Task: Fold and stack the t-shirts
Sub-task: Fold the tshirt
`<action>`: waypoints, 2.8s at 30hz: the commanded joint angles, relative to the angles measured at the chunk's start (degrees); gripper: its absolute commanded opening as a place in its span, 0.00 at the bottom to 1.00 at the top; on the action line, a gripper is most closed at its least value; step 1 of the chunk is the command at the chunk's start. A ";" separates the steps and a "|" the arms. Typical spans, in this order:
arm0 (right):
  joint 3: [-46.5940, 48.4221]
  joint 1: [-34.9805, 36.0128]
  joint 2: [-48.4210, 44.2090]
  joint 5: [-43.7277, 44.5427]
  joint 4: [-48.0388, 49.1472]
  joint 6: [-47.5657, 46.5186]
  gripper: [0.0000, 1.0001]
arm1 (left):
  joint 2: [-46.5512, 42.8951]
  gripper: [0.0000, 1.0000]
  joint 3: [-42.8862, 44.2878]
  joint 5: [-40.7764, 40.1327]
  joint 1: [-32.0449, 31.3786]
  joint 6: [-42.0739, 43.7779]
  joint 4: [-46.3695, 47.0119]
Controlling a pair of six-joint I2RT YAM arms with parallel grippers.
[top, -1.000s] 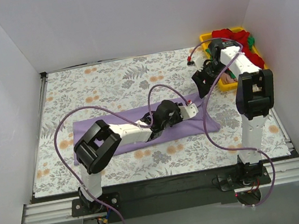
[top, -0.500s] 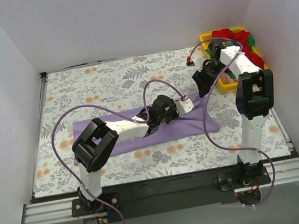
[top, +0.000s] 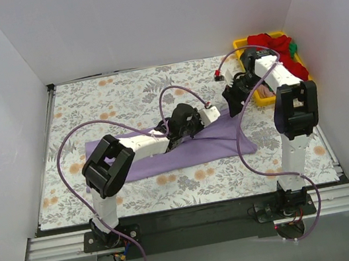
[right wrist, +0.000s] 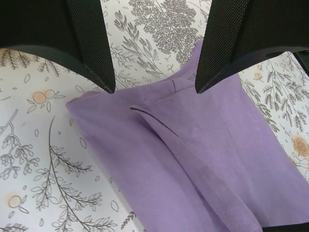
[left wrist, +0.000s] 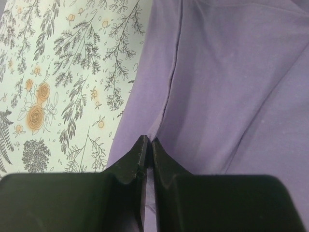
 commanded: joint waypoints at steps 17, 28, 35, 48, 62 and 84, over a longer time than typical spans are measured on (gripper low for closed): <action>-1.18 3.09 3.37 0.06 5.57 -1.11 0.64 | 0.25 0.00 3.03 4.14 1.80 -1.45 -1.62; -1.53 3.18 2.40 2.17 5.67 -0.67 0.01 | 0.52 0.03 3.83 3.44 3.21 -1.63 -5.31; -1.71 3.18 1.70 2.09 5.49 -0.40 0.01 | -0.54 0.09 1.98 3.17 3.91 -1.28 -6.28; -2.33 3.18 0.73 1.65 5.40 -0.49 0.01 | -1.33 0.18 1.54 3.44 4.00 -1.45 -8.21; -2.85 3.26 -1.38 0.24 4.79 -0.06 0.01 | -1.15 0.00 2.77 5.54 6.11 -0.05 -8.21; -24.20 7.66 -20.62 -0.65 1.89 0.13 0.01 | -21.28 0.00 -9.88 21.27 4.35 -0.49 -21.48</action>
